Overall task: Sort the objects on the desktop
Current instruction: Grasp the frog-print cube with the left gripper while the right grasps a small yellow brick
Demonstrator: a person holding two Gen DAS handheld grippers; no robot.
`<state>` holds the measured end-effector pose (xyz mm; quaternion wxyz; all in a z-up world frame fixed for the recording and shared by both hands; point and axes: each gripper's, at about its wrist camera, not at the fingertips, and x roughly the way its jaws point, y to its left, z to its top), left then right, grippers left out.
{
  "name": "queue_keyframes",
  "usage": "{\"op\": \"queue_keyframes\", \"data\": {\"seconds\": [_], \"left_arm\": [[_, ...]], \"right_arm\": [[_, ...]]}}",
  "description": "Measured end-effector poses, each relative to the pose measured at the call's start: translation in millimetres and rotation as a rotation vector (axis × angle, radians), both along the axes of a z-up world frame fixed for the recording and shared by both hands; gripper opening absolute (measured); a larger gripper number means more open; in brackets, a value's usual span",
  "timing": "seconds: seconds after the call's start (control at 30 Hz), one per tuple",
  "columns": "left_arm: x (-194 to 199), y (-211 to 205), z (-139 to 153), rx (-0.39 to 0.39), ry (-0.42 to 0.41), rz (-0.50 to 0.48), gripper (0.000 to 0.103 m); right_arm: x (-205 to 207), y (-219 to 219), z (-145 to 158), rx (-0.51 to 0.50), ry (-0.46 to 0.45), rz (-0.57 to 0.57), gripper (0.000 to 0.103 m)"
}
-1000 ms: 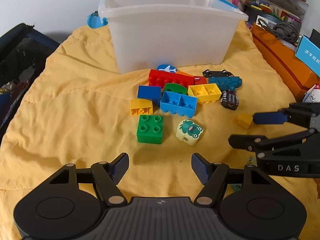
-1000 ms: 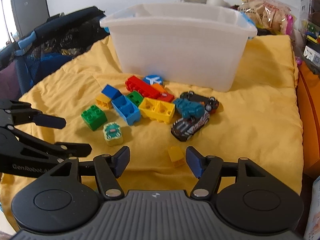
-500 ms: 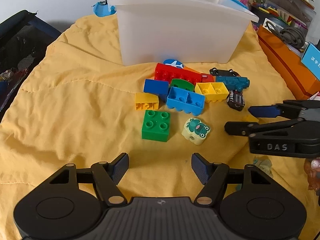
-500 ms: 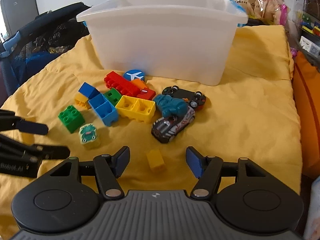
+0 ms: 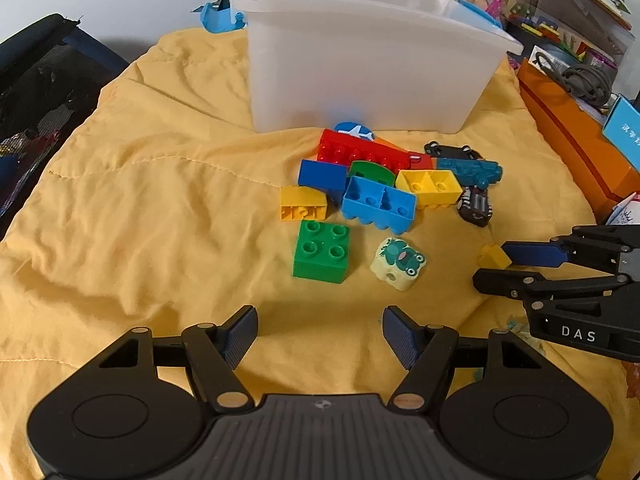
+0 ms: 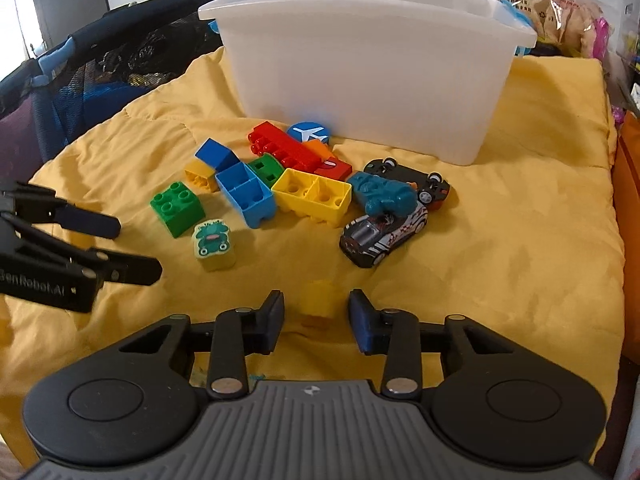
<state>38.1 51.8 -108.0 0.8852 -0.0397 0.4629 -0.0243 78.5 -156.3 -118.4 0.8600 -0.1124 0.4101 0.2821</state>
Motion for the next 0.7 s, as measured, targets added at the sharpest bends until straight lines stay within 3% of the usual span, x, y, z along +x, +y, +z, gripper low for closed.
{"op": "queue_keyframes", "data": {"seconds": [0.47, 0.63, 0.7], "left_arm": [[-5, -10, 5, 0.017, -0.027, -0.053, 0.072], [3, -19, 11, -0.074, -0.058, -0.093, 0.072], [12, -29, 10, -0.061, -0.061, -0.114, 0.072]], "right_arm": [[-10, -2, 15, 0.009, -0.027, -0.006, 0.042], [-26, -9, 19, -0.014, -0.027, 0.010, 0.042], [-30, -13, 17, -0.008, -0.006, 0.007, 0.041]]}}
